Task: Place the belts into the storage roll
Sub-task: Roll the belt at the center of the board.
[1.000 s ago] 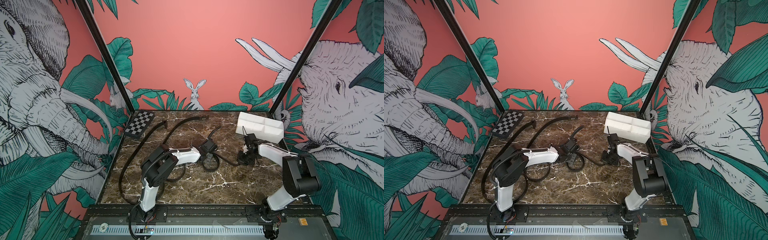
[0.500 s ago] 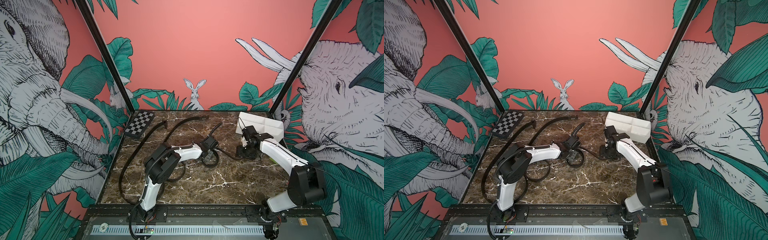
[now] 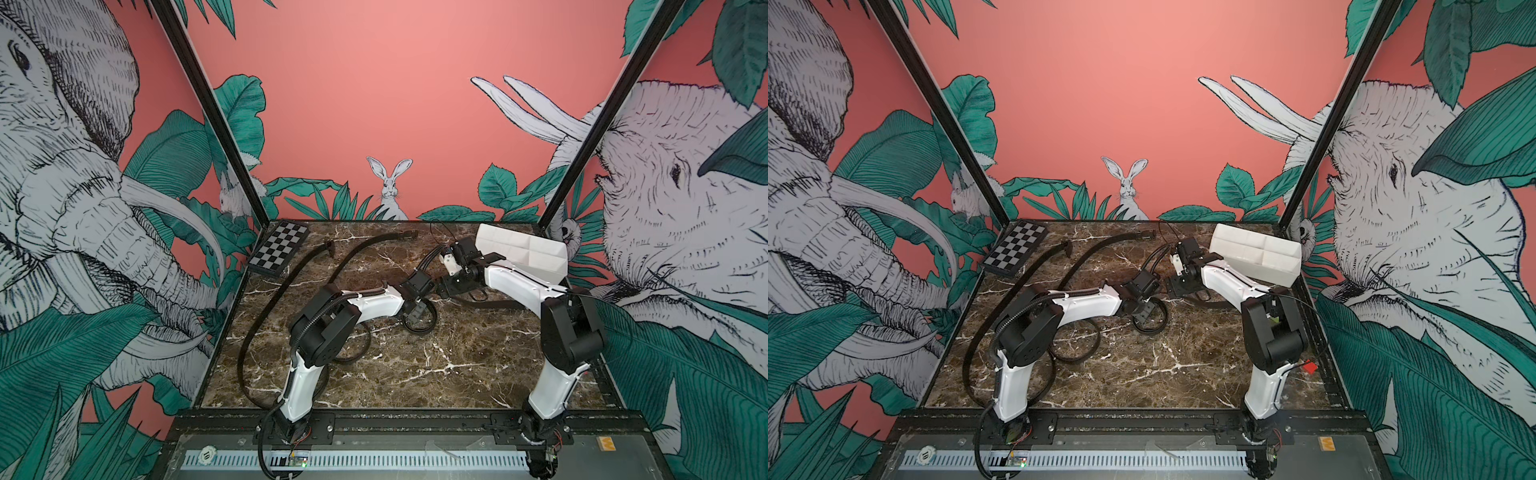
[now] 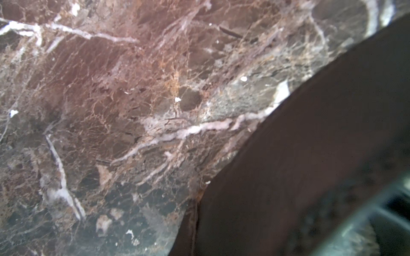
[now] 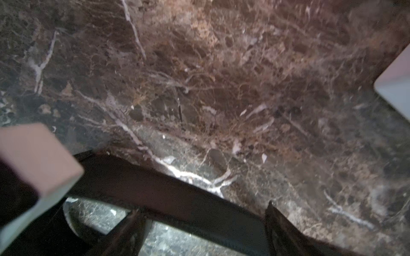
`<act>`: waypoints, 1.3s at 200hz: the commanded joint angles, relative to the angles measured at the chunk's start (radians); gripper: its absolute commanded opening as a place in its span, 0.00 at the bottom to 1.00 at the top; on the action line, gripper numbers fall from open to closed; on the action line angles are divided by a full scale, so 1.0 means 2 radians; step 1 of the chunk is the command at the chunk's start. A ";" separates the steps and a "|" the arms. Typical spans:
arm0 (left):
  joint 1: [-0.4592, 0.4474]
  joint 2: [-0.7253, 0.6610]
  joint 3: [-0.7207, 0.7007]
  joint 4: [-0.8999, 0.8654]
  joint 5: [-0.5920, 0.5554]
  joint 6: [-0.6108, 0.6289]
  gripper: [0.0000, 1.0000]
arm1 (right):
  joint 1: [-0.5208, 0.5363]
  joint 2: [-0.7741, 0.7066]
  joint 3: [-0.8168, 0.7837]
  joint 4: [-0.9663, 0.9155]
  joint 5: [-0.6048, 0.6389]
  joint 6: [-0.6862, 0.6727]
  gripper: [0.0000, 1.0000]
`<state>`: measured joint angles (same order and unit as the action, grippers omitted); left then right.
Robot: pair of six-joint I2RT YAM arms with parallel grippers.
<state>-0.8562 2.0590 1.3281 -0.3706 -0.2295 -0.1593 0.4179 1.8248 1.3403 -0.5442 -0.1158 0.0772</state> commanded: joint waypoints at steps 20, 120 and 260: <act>0.010 0.080 -0.051 -0.118 0.046 0.011 0.05 | -0.002 0.009 -0.008 0.019 0.000 -0.071 0.84; 0.042 0.081 -0.047 -0.126 0.055 0.027 0.05 | 0.001 -0.059 -0.106 0.051 0.011 -0.110 0.88; 0.066 0.085 -0.052 -0.131 0.055 0.029 0.05 | 0.010 0.026 -0.044 0.033 0.103 -0.209 0.87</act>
<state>-0.7593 2.0598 1.3338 -0.3607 -0.1116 -0.1104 0.4301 1.8069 1.2072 -0.4614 0.0090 -0.3122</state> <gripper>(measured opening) 0.113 0.892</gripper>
